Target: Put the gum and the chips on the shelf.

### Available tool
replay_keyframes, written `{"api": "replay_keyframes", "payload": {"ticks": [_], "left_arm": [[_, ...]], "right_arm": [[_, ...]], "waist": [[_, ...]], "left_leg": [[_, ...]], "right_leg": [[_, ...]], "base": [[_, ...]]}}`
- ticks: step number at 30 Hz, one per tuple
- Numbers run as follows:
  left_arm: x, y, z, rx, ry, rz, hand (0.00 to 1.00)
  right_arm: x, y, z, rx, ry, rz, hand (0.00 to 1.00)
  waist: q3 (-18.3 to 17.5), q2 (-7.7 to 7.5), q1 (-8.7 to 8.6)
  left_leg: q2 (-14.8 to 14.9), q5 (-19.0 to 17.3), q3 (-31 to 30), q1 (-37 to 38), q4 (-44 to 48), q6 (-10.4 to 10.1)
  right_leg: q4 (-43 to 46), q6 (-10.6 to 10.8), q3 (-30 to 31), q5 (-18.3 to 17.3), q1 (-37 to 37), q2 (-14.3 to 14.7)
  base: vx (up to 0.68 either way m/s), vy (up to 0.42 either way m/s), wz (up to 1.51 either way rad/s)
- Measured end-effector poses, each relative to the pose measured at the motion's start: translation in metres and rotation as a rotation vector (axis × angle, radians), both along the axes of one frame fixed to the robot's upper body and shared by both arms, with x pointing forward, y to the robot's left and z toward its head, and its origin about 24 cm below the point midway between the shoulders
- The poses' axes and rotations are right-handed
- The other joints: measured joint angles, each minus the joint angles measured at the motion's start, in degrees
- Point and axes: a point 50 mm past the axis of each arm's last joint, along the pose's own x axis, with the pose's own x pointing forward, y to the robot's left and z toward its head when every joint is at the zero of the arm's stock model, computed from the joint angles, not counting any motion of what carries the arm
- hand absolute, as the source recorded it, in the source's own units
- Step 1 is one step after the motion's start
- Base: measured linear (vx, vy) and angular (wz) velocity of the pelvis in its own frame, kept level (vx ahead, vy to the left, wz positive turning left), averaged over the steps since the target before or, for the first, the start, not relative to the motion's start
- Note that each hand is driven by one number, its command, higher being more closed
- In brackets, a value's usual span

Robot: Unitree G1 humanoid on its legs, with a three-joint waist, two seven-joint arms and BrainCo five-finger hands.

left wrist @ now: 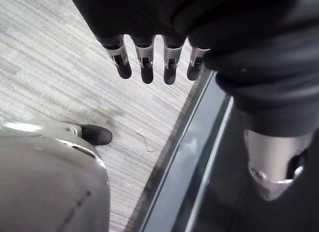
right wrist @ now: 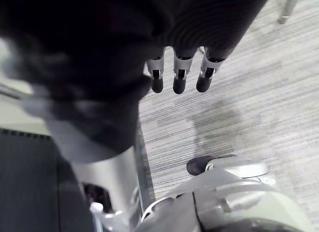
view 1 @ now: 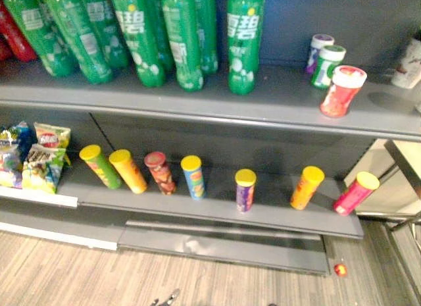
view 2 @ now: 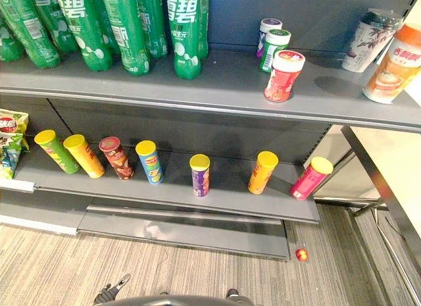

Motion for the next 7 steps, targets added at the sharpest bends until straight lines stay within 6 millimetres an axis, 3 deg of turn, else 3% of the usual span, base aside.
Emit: {"api": "replay_keyframes", "payload": {"ticks": [7], "left_arm": [[-0.0108,-0.0011,-0.0022,-0.020,0.024,0.032,0.00]], "right_arm": [[-0.0097,0.0040,-0.0024,0.034,0.018,-0.119,0.00]], "waist": [[-0.9,0.02,0.06]], "left_leg": [[-0.2,-0.1,-0.1,0.0,0.0,0.0]], "right_leg": [[-0.2,0.5,-0.4,0.4,0.4,-0.2]], "base": [[0.01,0.003,0.01]]}}
